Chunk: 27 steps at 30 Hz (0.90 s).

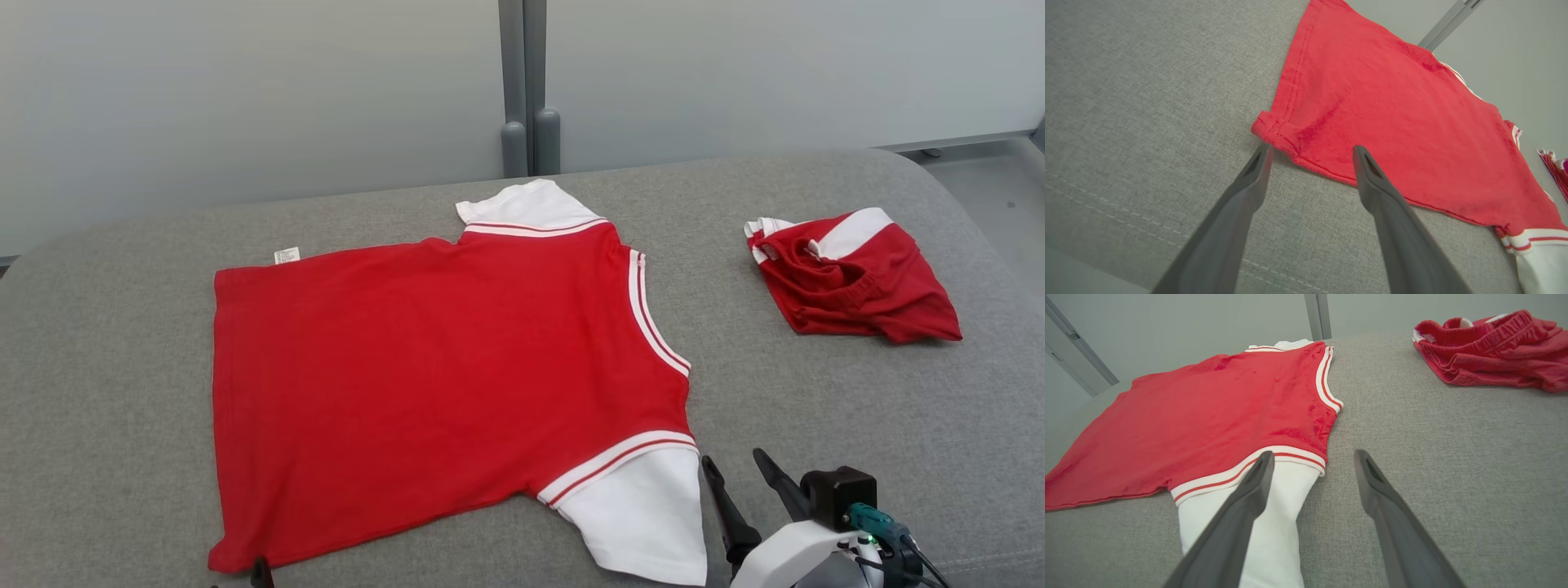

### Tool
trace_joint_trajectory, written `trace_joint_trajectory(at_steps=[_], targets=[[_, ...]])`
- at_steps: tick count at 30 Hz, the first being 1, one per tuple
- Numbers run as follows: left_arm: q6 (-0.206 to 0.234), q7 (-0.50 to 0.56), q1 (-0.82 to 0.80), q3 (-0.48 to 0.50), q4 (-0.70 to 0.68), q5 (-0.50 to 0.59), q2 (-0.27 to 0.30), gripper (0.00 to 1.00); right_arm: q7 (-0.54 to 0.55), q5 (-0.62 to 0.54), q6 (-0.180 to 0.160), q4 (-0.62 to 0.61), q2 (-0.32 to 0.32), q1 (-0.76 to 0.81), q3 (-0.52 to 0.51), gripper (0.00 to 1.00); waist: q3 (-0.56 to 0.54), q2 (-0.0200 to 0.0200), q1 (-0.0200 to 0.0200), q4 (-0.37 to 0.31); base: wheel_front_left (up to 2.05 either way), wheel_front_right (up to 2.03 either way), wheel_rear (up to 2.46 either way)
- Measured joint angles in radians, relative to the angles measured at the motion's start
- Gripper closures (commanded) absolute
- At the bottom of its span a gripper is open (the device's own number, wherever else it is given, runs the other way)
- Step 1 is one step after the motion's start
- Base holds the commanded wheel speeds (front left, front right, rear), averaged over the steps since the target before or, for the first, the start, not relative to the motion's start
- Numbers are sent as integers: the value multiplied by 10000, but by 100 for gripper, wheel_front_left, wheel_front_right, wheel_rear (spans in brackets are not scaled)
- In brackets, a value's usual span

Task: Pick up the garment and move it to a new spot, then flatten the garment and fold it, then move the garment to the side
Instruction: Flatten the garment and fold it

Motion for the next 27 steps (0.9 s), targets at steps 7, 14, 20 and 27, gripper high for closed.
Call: trace_joint_trajectory(at_steps=[7,14,20,27], targets=[[29,274,-43,286,357,-2336,-4,0,0,35,88,-4,17,-44,23,0,227,0,0,-167,0,0,0],[73,270,-477,462,688,-3068,-12,0,0,29,209,-10,-6,-226,8,0,436,0,0,-340,0,0,0],[73,238,-834,489,965,-3507,-19,0,0,29,251,-2,-46,-235,-81,0,547,0,0,-438,0,0,0],[77,48,-1016,537,1243,-3944,-27,17,0,29,261,0,-77,-243,-125,0,606,0,0,-453,0,0,0]])
